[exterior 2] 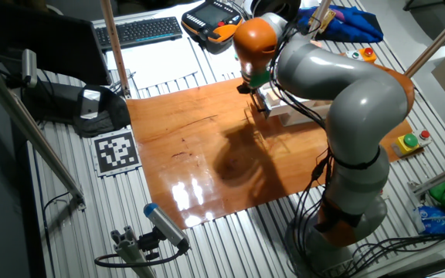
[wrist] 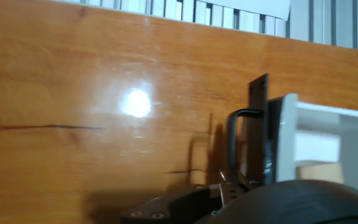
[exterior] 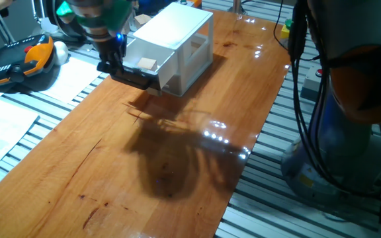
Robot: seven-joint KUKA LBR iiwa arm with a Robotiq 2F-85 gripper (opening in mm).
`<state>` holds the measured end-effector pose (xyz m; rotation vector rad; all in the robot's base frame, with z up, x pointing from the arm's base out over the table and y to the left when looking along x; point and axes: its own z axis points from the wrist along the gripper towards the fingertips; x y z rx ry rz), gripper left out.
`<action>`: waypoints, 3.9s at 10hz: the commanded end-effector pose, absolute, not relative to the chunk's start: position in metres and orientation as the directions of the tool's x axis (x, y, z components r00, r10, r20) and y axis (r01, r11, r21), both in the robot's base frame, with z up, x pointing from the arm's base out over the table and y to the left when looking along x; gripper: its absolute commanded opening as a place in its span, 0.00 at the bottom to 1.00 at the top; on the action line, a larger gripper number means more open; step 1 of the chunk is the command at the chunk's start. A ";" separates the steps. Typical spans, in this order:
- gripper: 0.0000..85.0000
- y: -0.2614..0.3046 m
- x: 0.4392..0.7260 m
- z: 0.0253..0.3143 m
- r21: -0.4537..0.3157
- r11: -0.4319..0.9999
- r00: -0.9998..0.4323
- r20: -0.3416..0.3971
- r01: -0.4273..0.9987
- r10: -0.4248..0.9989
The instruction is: Put things in the drawer
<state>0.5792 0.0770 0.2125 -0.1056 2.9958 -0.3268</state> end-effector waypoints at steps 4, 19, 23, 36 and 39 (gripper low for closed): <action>0.00 0.097 0.584 0.207 -0.243 0.970 -0.990 -0.131 -0.014 -0.047; 0.00 0.070 0.584 0.206 -0.171 0.984 -0.993 -0.116 0.049 0.029; 0.00 0.070 0.590 0.211 -0.197 0.979 -0.993 -0.116 0.044 0.021; 0.00 0.067 0.587 0.211 -0.243 0.969 -0.997 -0.081 0.035 0.016; 0.40 0.065 0.585 0.211 -0.239 0.970 -0.995 -0.101 0.044 0.021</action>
